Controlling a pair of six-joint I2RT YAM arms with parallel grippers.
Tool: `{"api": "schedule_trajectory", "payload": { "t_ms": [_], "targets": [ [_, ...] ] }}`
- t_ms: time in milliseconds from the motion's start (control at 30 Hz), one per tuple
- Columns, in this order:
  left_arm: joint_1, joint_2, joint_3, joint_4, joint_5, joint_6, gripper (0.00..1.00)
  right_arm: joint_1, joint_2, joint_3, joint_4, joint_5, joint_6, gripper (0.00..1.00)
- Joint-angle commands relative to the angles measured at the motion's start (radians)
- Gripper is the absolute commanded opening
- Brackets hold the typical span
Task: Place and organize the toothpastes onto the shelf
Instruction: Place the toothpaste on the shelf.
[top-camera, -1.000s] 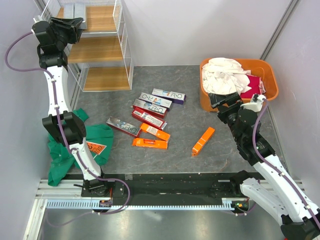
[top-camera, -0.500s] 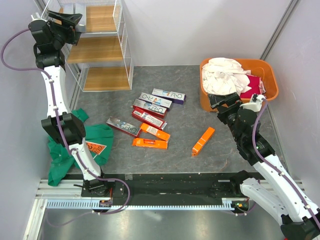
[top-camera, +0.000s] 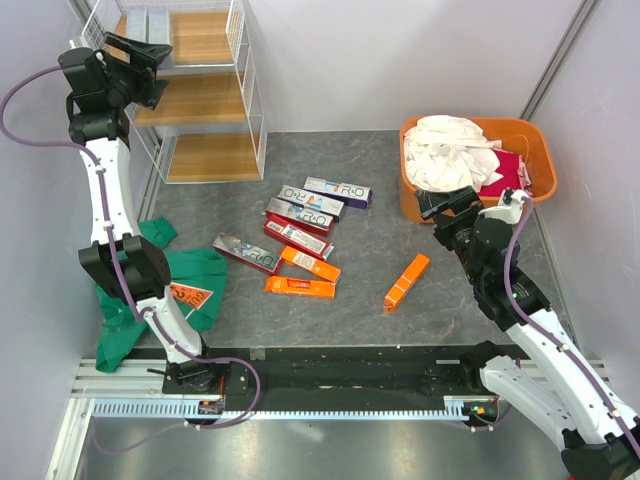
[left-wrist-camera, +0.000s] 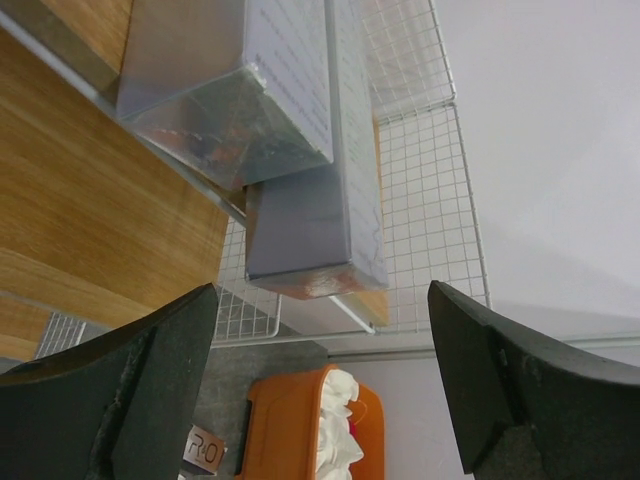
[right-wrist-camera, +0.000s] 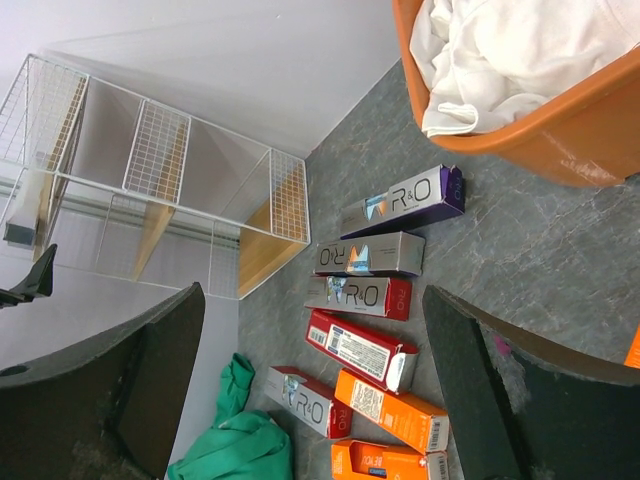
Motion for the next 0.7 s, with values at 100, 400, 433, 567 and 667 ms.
{"api": "schedule_trajectory", "payload": {
  "t_ms": [100, 400, 433, 567, 667],
  "targets": [
    [0.006, -0.092, -0.070, 0.067, 0.031, 0.036, 0.82, -0.003, -0.009, -0.020, 0.006, -0.007, 0.012, 0.98],
    [0.006, -0.046, -0.060, 0.153, 0.017, -0.030, 0.63, -0.003, -0.005, -0.026, 0.005, -0.005, 0.007, 0.98],
    [0.008, -0.043, -0.066, 0.170, 0.009, -0.038, 0.62, -0.003, -0.006, -0.029, 0.005, -0.002, 0.006, 0.98],
    [0.009, -0.026, -0.064, 0.198, -0.011, -0.060, 0.58, -0.005, -0.010, -0.032, 0.003, 0.007, 0.000, 0.98],
    [0.012, -0.009, -0.052, 0.201, -0.029, -0.069, 0.56, -0.006, -0.006, -0.035, 0.003, 0.008, -0.002, 0.98]
  ]
}}
